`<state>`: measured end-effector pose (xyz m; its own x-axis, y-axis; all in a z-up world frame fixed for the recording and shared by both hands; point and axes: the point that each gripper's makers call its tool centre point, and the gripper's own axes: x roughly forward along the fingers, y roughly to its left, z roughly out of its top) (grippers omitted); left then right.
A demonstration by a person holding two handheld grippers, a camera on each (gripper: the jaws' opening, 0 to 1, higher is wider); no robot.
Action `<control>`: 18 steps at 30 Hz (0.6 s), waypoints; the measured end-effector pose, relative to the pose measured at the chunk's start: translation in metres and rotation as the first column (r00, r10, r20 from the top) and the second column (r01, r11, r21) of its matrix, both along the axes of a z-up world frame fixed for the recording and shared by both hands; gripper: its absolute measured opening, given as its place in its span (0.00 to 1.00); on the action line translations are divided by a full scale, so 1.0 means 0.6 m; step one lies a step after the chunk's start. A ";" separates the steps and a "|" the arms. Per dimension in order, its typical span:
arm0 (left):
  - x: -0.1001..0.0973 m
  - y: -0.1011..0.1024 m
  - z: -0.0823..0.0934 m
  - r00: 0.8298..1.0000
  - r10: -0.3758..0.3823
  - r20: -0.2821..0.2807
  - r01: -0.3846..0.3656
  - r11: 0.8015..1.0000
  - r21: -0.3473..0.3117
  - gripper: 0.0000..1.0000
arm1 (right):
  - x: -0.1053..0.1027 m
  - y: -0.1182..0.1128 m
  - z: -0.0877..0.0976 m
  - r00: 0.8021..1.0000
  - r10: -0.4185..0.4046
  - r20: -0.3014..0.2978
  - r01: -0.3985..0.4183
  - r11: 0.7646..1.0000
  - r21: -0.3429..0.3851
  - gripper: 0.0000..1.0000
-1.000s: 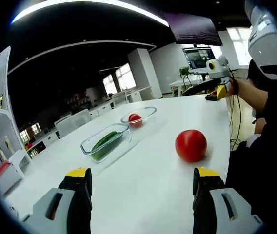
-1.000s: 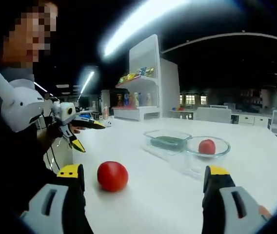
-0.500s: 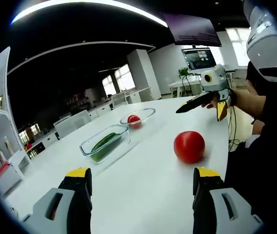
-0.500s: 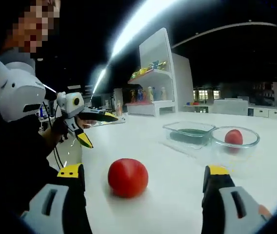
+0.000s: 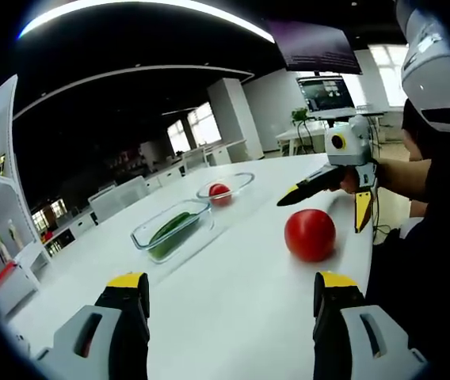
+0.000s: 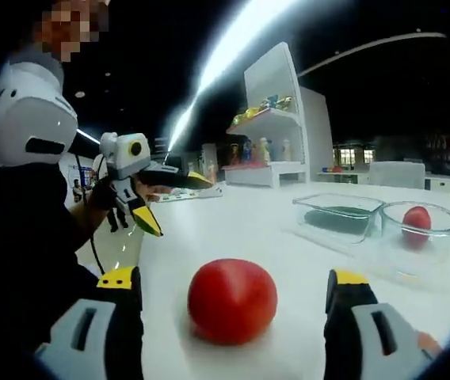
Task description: Sort the scattered tomatoes and cucumbers on the table and place them into their respective storage containers
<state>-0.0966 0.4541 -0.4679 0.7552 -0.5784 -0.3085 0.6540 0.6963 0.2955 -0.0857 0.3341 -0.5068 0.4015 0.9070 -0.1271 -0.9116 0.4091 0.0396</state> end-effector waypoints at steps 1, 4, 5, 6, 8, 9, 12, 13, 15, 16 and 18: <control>0.000 0.000 0.000 1.000 0.000 0.000 0.000 1.000 0.001 0.85 | 0.002 0.003 -0.003 1.000 -0.003 0.004 0.003 1.000 -0.004 0.89; -0.001 0.001 0.000 1.000 -0.001 0.000 0.001 1.000 0.000 0.85 | 0.003 0.009 -0.013 1.000 -0.003 0.010 0.003 1.000 -0.023 0.88; -0.001 0.002 0.000 1.000 0.001 0.001 -0.001 1.000 0.000 0.85 | 0.004 0.010 -0.018 1.000 -0.003 0.008 0.003 0.999 -0.033 0.87; 0.000 0.002 0.000 1.000 0.002 0.001 -0.002 1.000 0.001 0.85 | 0.004 0.011 -0.021 1.000 -0.004 0.006 0.004 0.999 -0.038 0.86; 0.000 0.004 -0.001 1.000 0.005 0.001 -0.005 1.000 0.003 0.85 | 0.005 0.012 -0.025 1.000 -0.008 0.008 0.008 0.999 -0.046 0.84; 0.000 0.005 -0.002 1.000 0.006 0.000 -0.006 1.000 0.003 0.85 | 0.006 0.012 -0.026 1.000 -0.010 0.010 0.011 0.999 -0.047 0.82; 0.000 0.005 -0.003 1.000 0.006 0.000 -0.006 1.000 0.009 0.85 | 0.008 0.014 -0.033 1.000 -0.019 0.009 0.019 0.998 -0.059 0.79; 0.001 0.006 -0.004 1.000 0.007 0.000 -0.007 1.000 0.011 0.85 | 0.008 0.015 -0.035 1.000 -0.018 0.011 0.019 0.998 -0.066 0.78; 0.001 0.006 -0.004 1.000 0.007 0.001 -0.007 1.000 0.012 0.85 | 0.005 0.018 -0.036 1.000 -0.008 0.012 0.009 0.998 -0.069 0.76; 0.001 0.005 -0.004 1.000 0.004 0.000 -0.004 1.000 0.011 0.85 | 0.008 0.018 -0.037 1.000 -0.017 0.017 0.018 0.997 -0.077 0.75; 0.001 0.004 -0.003 1.000 0.002 0.001 -0.002 1.000 0.009 0.85 | 0.011 0.016 -0.040 0.999 -0.025 0.028 0.027 0.995 -0.093 0.73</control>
<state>-0.0959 0.4564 -0.4700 0.7564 -0.5744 -0.3129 0.6526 0.6948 0.3022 -0.0789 0.3440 -0.5309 0.4290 0.8810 -0.1993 -0.9009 0.4333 -0.0239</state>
